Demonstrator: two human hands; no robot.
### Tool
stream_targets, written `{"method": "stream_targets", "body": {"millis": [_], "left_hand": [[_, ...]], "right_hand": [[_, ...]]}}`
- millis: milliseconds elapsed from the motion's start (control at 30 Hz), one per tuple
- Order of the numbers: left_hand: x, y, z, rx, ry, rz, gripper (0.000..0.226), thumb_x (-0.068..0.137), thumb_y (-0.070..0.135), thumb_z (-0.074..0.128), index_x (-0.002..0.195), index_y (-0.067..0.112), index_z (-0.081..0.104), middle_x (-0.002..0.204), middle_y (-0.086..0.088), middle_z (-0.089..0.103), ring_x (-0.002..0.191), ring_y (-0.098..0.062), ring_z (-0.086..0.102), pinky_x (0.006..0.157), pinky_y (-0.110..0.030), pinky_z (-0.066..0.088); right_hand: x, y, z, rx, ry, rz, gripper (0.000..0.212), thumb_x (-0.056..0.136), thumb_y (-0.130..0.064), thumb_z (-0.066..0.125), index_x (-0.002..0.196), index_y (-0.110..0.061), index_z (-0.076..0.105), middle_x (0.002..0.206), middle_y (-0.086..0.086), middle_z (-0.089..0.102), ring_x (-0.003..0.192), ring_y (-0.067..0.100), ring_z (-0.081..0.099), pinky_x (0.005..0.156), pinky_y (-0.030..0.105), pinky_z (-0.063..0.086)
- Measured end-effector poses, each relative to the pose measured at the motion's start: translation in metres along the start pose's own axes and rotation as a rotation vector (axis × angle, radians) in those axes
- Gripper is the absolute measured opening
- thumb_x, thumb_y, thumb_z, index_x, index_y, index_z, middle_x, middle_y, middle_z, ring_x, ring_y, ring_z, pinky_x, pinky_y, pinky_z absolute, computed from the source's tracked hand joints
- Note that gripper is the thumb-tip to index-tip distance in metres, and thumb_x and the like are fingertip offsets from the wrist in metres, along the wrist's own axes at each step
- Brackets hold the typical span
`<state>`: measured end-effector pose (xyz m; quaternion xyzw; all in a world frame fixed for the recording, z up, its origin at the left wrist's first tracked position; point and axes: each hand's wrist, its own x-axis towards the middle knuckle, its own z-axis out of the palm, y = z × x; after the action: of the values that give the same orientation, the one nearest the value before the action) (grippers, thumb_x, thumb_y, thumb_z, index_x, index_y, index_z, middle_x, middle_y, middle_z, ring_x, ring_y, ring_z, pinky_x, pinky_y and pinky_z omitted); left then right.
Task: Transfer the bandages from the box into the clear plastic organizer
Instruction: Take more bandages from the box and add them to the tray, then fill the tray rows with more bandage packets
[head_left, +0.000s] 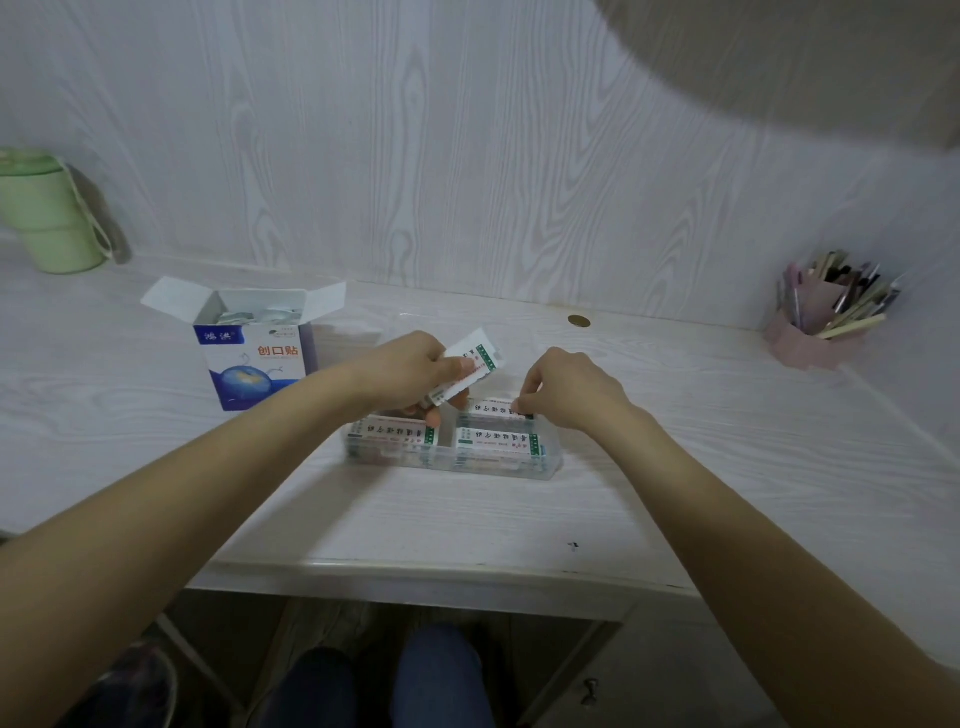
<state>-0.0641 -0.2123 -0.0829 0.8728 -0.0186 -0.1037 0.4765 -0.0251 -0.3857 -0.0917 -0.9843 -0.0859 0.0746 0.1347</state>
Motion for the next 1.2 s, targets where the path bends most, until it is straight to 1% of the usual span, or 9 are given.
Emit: {"method": "stream_targets", "body": {"millis": [200, 333, 433, 533, 667, 733, 867, 1000, 1200], "left_hand": [[0.0, 0.001, -0.001, -0.01, -0.012, -0.001, 0.035, 0.098, 0.031, 0.046, 0.105, 0.0, 0.06, 0.094, -0.007, 0.073, 0.039, -0.007, 0.052, 0.038, -0.015, 0.037], [-0.001, -0.001, -0.005, -0.029, 0.031, 0.024, 0.034, 0.098, 0.032, 0.045, 0.104, 0.002, 0.061, 0.092, -0.005, 0.074, 0.041, -0.008, 0.053, 0.041, -0.016, 0.037], [-0.003, -0.002, -0.006, -0.049, 0.051, 0.03, 0.034, 0.099, 0.031, 0.044, 0.1, 0.001, 0.061, 0.093, -0.007, 0.073, 0.04, -0.007, 0.052, 0.04, -0.015, 0.038], [-0.005, 0.0, -0.007, -0.106, 0.076, 0.045, 0.028, 0.099, 0.03, 0.043, 0.099, 0.006, 0.06, 0.094, -0.007, 0.073, 0.039, -0.006, 0.053, 0.04, -0.014, 0.038], [-0.007, 0.002, -0.011, -0.198, 0.058, 0.061, 0.022, 0.098, 0.033, 0.045, 0.101, 0.016, 0.059, 0.091, 0.001, 0.074, 0.046, -0.007, 0.052, 0.048, -0.018, 0.04], [-0.009, 0.003, -0.014, -0.235, 0.019, 0.051, 0.021, 0.096, 0.033, 0.049, 0.103, 0.017, 0.061, 0.089, 0.003, 0.075, 0.05, -0.009, 0.049, 0.05, -0.018, 0.041], [-0.012, 0.004, -0.017, -0.216, -0.051, 0.077, 0.022, 0.094, 0.03, 0.052, 0.107, 0.017, 0.063, 0.09, 0.002, 0.074, 0.056, -0.012, 0.046, 0.054, -0.019, 0.041], [-0.015, 0.004, -0.016, -0.235, -0.089, 0.1, 0.025, 0.095, 0.03, 0.048, 0.107, 0.014, 0.063, 0.089, 0.001, 0.074, 0.054, -0.008, 0.049, 0.049, -0.014, 0.041], [-0.015, -0.003, -0.022, -0.237, -0.031, 0.079, 0.024, 0.096, 0.03, 0.048, 0.103, 0.014, 0.064, 0.082, 0.003, 0.073, 0.051, -0.009, 0.046, 0.05, -0.017, 0.039]], "right_hand": [[0.001, 0.001, -0.001, -0.003, -0.005, -0.015, 0.02, 0.085, -0.031, 0.068, 0.092, -0.012, 0.069, 0.09, 0.005, 0.066, 0.084, 0.023, 0.061, 0.054, 0.026, 0.035], [0.002, 0.003, -0.002, 0.044, -0.006, -0.006, 0.036, 0.09, -0.031, 0.061, 0.062, -0.011, 0.051, 0.063, 0.003, 0.052, 0.063, 0.022, 0.051, 0.054, 0.026, 0.033], [0.003, 0.007, -0.006, 0.125, -0.007, -0.017, 0.037, 0.095, -0.031, 0.053, 0.08, 0.0, 0.066, 0.079, 0.01, 0.068, 0.063, 0.023, 0.056, 0.069, 0.035, 0.051], [0.002, 0.011, -0.011, 0.16, 0.018, -0.03, 0.032, 0.098, -0.028, 0.049, 0.094, -0.004, 0.07, 0.093, 0.009, 0.072, 0.06, 0.017, 0.057, 0.083, 0.04, 0.053], [-0.004, 0.007, -0.021, 0.435, 0.222, -0.138, 0.029, 0.099, -0.028, 0.046, 0.1, -0.01, 0.068, 0.089, 0.0, 0.068, 0.057, 0.008, 0.054, 0.058, 0.019, 0.048], [-0.009, 0.002, -0.025, 0.705, 0.201, -0.193, 0.025, 0.099, -0.03, 0.047, 0.1, -0.015, 0.067, 0.09, -0.001, 0.068, 0.062, 0.008, 0.058, 0.048, 0.014, 0.041], [-0.013, -0.008, -0.028, 1.004, 0.088, -0.279, 0.015, 0.096, -0.022, 0.055, 0.09, -0.015, 0.067, 0.087, 0.003, 0.07, 0.066, 0.009, 0.063, 0.052, 0.018, 0.045], [-0.009, -0.011, -0.024, 1.053, 0.135, -0.291, 0.015, 0.092, -0.015, 0.061, 0.078, -0.012, 0.067, 0.076, 0.005, 0.067, 0.055, 0.006, 0.059, 0.052, 0.017, 0.043], [-0.005, -0.006, -0.021, 1.312, 0.188, -0.212, 0.011, 0.091, -0.007, 0.06, 0.083, -0.003, 0.066, 0.066, 0.006, 0.063, 0.051, 0.004, 0.059, 0.052, 0.014, 0.047]]}}
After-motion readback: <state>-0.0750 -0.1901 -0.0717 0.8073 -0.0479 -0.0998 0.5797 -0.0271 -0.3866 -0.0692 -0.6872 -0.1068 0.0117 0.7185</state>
